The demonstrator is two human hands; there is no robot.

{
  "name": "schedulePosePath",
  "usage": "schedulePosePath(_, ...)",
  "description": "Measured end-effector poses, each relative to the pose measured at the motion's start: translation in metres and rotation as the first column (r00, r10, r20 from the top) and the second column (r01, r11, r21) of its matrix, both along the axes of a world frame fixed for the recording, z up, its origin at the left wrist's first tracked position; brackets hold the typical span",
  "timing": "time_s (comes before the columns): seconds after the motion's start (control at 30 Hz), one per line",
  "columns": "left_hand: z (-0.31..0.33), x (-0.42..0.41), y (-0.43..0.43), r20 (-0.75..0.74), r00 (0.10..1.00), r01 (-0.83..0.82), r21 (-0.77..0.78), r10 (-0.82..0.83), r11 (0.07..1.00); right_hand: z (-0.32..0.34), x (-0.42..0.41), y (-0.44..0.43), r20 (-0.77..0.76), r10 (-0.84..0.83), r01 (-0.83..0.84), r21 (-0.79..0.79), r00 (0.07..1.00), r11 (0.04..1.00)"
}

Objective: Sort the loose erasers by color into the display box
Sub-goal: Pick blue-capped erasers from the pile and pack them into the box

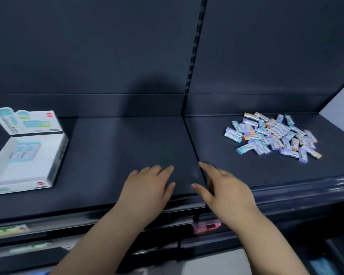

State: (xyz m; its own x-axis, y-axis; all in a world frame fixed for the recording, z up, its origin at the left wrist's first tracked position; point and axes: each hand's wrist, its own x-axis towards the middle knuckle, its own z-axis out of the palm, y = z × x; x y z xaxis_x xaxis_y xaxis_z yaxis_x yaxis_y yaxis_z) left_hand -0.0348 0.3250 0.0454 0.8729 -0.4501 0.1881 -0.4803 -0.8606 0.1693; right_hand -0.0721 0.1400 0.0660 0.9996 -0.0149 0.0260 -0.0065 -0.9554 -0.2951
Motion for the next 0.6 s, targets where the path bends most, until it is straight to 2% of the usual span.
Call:
schedulePosePath(0.33, 0.003, 0.039, -0.043, -0.046, 0.995, 0.087, 0.003, -0.087, 0.996, 0.007, 0.024, -0.038, 0.026, -0.082, 0.082, -0.008, 0.996, 0.997)
schedulePosePath(0.6, -0.005, 0.052, -0.109, -0.12, 0.977, 0.169, -0.081, -0.178, 0.982, -0.012, 0.037, -0.098, 0.016, -0.179, 0.179, 0.007, 0.984, 0.984)
